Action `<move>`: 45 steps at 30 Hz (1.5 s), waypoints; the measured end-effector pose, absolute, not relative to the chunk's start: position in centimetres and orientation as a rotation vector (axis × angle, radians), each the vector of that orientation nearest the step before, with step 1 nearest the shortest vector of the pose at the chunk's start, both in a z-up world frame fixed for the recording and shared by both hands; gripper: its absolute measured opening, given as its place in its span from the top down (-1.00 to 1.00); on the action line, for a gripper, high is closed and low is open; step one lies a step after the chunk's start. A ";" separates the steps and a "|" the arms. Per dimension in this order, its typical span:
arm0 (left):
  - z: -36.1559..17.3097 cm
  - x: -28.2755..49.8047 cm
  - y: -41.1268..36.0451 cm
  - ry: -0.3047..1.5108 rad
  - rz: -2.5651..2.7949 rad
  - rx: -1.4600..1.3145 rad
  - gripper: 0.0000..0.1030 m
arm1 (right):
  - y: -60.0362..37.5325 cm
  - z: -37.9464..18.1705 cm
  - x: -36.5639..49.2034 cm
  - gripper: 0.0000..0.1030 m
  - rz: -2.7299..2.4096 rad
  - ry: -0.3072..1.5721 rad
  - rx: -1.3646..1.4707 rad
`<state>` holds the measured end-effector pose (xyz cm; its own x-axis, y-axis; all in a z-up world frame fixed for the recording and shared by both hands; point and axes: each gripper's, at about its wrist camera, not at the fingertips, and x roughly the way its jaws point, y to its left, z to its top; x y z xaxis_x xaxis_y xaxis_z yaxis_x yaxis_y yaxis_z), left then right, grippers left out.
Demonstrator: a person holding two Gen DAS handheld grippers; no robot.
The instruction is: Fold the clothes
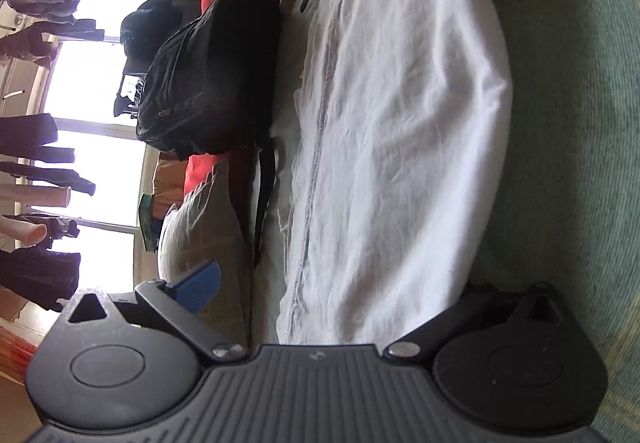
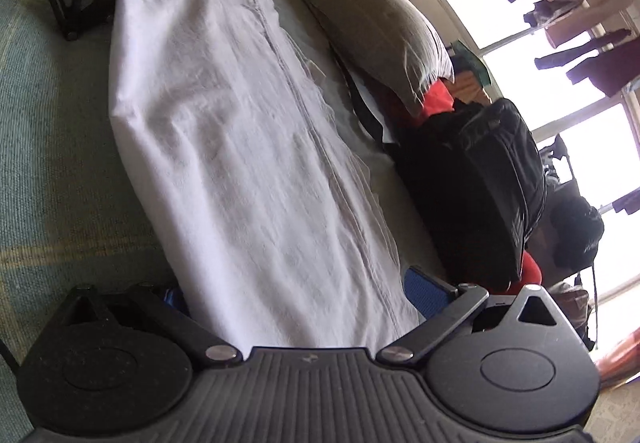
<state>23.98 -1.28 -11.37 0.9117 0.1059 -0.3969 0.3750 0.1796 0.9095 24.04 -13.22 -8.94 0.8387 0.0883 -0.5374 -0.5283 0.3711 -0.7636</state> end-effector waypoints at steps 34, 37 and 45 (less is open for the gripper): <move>-11.8 22.1 0.4 0.476 -0.157 1.470 0.95 | -14.9 -8.9 22.0 0.69 0.383 0.478 -1.199; -11.8 20.9 0.5 0.480 -0.178 1.487 0.95 | -15.1 -8.3 21.2 0.69 0.392 0.490 -1.193; -11.4 15.7 0.0 0.481 -0.212 1.527 0.95 | -15.4 -7.2 16.0 0.69 0.436 0.521 -1.187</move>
<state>15.71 0.03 -11.41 0.8894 0.1629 -0.4272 0.4253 0.0486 0.9038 15.98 -15.36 -7.19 0.8028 0.0486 -0.5942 -0.5765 0.3174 -0.7529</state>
